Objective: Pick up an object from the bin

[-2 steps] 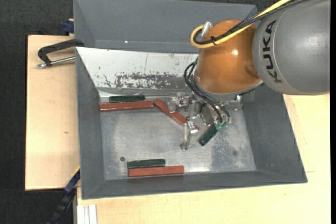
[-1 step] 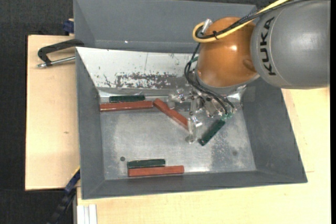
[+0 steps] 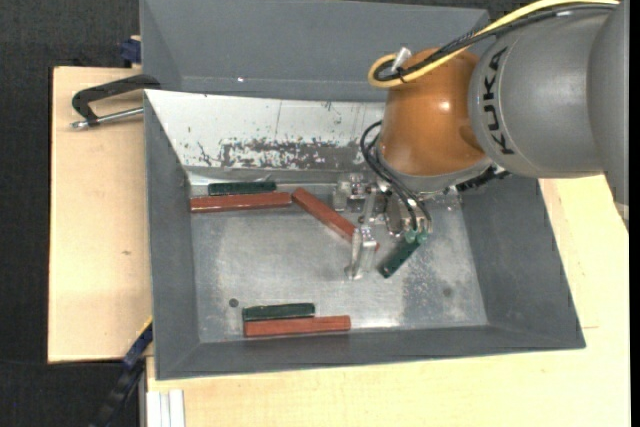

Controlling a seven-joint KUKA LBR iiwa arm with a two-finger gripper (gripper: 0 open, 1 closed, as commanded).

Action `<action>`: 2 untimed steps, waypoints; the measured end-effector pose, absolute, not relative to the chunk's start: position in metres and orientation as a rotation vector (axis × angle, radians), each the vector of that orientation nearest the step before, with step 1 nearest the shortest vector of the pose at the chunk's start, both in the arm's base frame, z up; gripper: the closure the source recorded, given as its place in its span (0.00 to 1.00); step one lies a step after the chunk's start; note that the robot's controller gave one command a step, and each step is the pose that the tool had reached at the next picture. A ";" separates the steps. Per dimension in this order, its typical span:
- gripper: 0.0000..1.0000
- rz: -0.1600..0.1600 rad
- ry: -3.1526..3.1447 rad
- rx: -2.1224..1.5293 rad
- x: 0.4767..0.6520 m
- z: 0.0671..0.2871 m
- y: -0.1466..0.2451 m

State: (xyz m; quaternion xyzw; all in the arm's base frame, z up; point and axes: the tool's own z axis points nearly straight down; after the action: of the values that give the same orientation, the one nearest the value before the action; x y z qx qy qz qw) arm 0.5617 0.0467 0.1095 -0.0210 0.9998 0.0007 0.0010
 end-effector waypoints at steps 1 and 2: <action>1.00 0.004 3.105 -0.379 0.569 0.075 0.032; 0.00 0.002 3.115 -0.378 0.566 0.071 0.031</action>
Offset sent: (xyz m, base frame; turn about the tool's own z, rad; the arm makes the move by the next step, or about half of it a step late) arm 0.0000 0.0000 0.0000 0.0000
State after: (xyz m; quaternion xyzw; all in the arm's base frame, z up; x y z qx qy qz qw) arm 0.5658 0.0309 0.0715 -0.1206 0.9927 0.0006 0.0016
